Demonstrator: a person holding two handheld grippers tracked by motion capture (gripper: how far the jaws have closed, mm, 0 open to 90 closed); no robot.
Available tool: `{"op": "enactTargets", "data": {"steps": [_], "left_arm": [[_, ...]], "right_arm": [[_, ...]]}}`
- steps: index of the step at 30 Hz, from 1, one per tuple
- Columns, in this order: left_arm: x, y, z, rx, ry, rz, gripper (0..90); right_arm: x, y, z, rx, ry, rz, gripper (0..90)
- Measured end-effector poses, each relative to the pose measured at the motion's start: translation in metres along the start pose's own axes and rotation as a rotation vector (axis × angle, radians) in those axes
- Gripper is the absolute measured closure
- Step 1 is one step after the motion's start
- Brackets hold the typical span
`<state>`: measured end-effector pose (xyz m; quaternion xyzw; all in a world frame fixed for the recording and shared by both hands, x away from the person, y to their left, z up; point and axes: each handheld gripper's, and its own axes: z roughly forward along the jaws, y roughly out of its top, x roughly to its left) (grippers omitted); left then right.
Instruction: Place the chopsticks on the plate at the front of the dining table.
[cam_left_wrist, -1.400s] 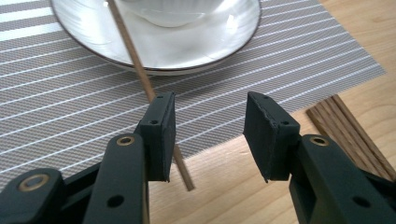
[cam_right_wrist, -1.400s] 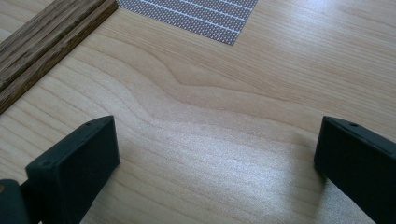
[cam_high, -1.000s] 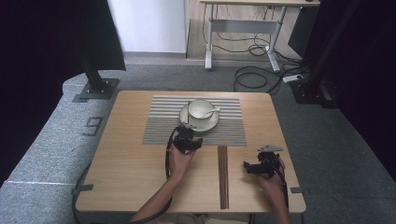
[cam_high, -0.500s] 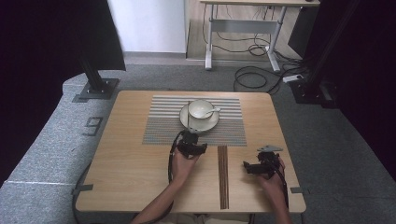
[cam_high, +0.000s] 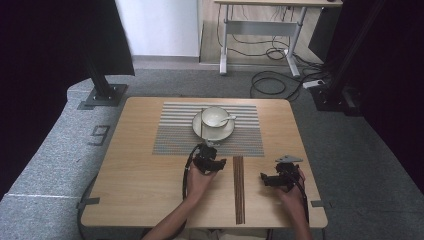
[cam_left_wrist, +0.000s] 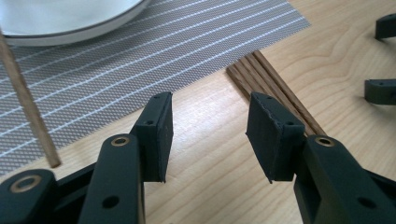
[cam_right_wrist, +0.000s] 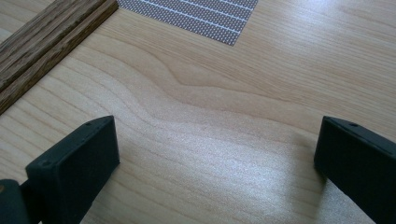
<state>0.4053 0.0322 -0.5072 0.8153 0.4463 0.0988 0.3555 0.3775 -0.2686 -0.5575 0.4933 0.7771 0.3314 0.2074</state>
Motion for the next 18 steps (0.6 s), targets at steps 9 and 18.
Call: {"op": "enactTargets", "data": {"steps": [9,18], "left_arm": [[-0.013,-0.005,0.005,0.024,-0.025,0.044,49.9],[-0.023,-0.010,0.010,0.043,-0.040,0.079,49.8]], "right_arm": [[0.000,0.000,0.000,0.000,0.000,-0.001,0.0],[0.000,0.000,0.000,0.000,0.001,-0.001,0.0]]}}
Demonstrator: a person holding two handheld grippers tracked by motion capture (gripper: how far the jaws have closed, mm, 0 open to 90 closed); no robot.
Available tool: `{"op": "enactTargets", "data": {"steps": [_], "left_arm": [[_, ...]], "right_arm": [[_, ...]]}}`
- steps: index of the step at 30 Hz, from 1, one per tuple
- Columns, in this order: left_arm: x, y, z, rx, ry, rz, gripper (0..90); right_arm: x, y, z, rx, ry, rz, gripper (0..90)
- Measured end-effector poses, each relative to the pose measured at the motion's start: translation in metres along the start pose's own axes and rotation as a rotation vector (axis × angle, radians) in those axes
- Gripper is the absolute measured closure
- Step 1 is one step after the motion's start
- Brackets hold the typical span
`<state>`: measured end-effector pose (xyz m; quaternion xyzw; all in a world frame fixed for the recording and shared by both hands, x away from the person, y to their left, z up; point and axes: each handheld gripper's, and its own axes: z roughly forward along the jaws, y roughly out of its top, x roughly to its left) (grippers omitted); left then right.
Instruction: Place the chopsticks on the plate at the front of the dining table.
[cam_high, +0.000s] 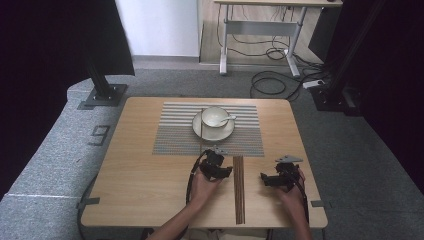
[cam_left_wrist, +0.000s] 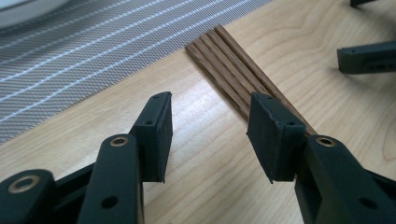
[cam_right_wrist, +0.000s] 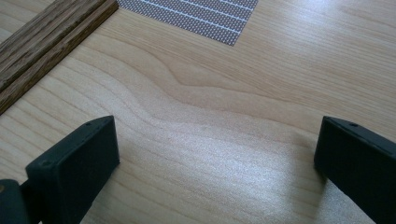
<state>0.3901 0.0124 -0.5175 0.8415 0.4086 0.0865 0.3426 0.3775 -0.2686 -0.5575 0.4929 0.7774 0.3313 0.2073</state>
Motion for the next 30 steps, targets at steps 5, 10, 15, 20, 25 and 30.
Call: {"op": "enactTargets", "data": {"steps": [5,10,15,20,25,30], "left_arm": [[-0.008,-0.004,0.004,0.013,-0.017,0.026,49.6],[-0.013,-0.006,0.006,0.022,-0.024,0.040,49.6],[-0.018,-0.009,0.008,0.041,-0.034,0.060,49.6],[-0.022,-0.012,0.009,0.048,-0.039,0.070,49.6],[-0.025,-0.014,0.010,0.054,-0.047,0.077,49.6],[-0.027,-0.016,0.010,0.058,-0.043,0.087,49.5]], "right_arm": [[0.000,0.000,0.000,0.000,0.000,0.000,0.0],[0.000,0.000,0.000,-0.001,0.000,0.000,0.0],[0.000,0.000,0.000,0.000,0.001,0.000,0.0],[0.000,0.000,0.000,0.000,0.001,0.000,0.0],[0.000,0.000,0.000,0.000,0.001,0.000,0.0],[0.000,0.000,0.000,0.000,0.000,0.000,0.0]]}}
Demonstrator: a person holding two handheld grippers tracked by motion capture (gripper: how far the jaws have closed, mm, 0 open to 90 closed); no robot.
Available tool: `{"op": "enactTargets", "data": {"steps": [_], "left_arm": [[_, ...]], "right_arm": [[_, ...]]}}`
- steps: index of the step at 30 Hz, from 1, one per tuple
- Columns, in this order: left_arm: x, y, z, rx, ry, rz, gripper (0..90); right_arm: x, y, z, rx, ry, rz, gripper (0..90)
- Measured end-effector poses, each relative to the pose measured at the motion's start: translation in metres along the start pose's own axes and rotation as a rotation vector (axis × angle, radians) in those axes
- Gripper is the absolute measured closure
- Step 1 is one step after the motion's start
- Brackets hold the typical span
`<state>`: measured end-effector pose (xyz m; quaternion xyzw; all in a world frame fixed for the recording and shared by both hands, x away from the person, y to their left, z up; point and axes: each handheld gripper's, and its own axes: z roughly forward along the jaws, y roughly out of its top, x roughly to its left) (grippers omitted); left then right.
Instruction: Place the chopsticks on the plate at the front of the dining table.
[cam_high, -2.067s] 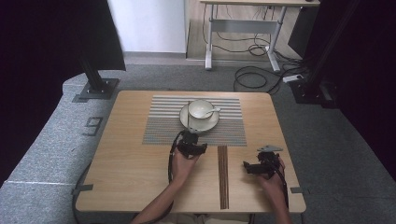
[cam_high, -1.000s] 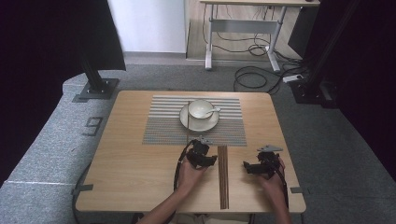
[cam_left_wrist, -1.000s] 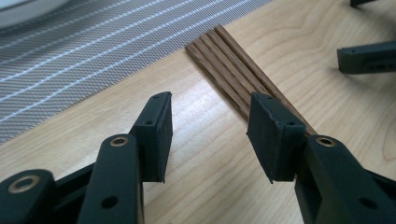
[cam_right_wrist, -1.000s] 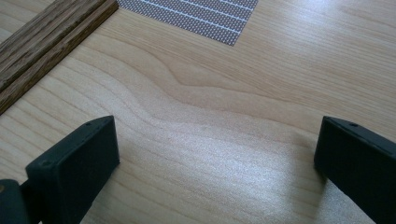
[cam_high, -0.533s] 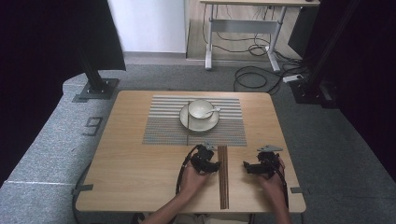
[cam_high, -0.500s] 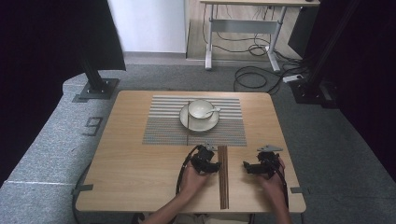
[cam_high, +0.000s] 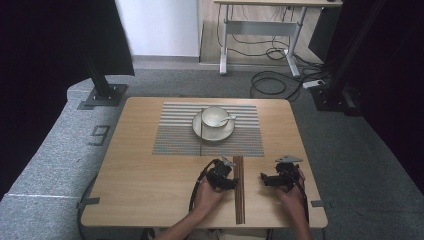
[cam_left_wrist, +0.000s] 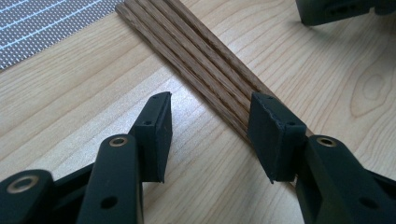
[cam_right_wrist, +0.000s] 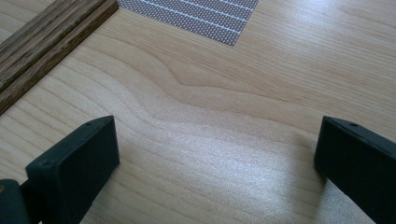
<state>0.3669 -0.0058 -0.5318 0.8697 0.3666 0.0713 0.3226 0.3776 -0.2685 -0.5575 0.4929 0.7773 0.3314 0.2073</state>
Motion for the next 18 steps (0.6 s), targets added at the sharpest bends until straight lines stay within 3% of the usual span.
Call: {"op": "enactTargets", "data": {"steps": [18], "left_arm": [[-0.0080,-0.0044,-0.0008,0.009,-0.004,0.019,49.6]], "right_arm": [[0.0000,0.0000,0.0000,0.000,0.001,0.000,0.0]]}}
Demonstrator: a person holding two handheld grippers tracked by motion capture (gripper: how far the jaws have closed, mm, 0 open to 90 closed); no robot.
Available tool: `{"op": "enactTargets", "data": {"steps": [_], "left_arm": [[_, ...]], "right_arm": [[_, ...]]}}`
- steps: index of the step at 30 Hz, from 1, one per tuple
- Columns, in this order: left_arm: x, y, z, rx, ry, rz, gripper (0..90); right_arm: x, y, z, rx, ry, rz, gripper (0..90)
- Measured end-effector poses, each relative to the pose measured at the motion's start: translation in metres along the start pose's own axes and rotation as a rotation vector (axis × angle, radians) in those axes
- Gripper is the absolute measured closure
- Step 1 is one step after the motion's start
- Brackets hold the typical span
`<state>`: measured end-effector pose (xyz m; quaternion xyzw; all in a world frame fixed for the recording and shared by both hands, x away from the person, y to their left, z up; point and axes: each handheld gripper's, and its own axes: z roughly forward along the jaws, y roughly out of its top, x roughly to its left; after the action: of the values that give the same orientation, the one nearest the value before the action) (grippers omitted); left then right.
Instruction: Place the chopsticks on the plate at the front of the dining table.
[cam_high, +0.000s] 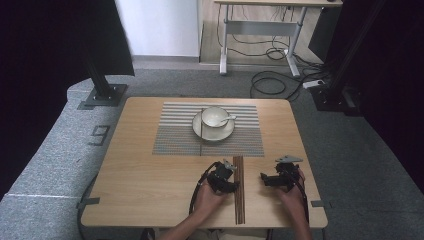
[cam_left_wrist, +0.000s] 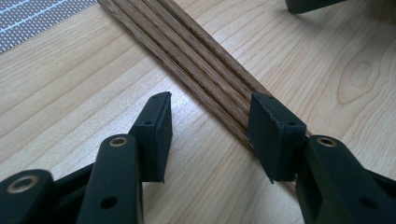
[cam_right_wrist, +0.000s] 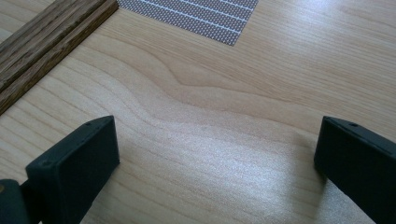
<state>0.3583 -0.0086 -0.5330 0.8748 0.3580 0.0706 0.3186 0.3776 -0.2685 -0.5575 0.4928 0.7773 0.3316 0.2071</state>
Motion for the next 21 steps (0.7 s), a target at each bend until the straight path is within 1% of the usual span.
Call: {"op": "enactTargets", "data": {"steps": [5,10,13,17,21], "left_arm": [[0.000,-0.001,-0.001,0.003,0.006,0.001,49.6],[0.002,-0.003,-0.004,0.005,0.013,-0.013,49.8],[0.003,-0.005,-0.006,0.009,0.023,-0.015,50.1],[0.006,-0.008,-0.008,0.009,0.023,-0.029,50.4],[0.007,-0.011,-0.011,0.015,0.031,-0.024,50.4]], "right_arm": [[0.000,0.000,0.000,0.000,0.000,0.000,0.0],[0.000,0.000,0.000,0.000,-0.001,0.000,0.0],[0.000,0.000,0.000,0.000,0.000,0.000,0.0],[0.000,0.000,0.000,0.000,-0.001,0.000,0.0],[0.000,0.000,0.000,0.000,0.000,0.000,0.0]]}}
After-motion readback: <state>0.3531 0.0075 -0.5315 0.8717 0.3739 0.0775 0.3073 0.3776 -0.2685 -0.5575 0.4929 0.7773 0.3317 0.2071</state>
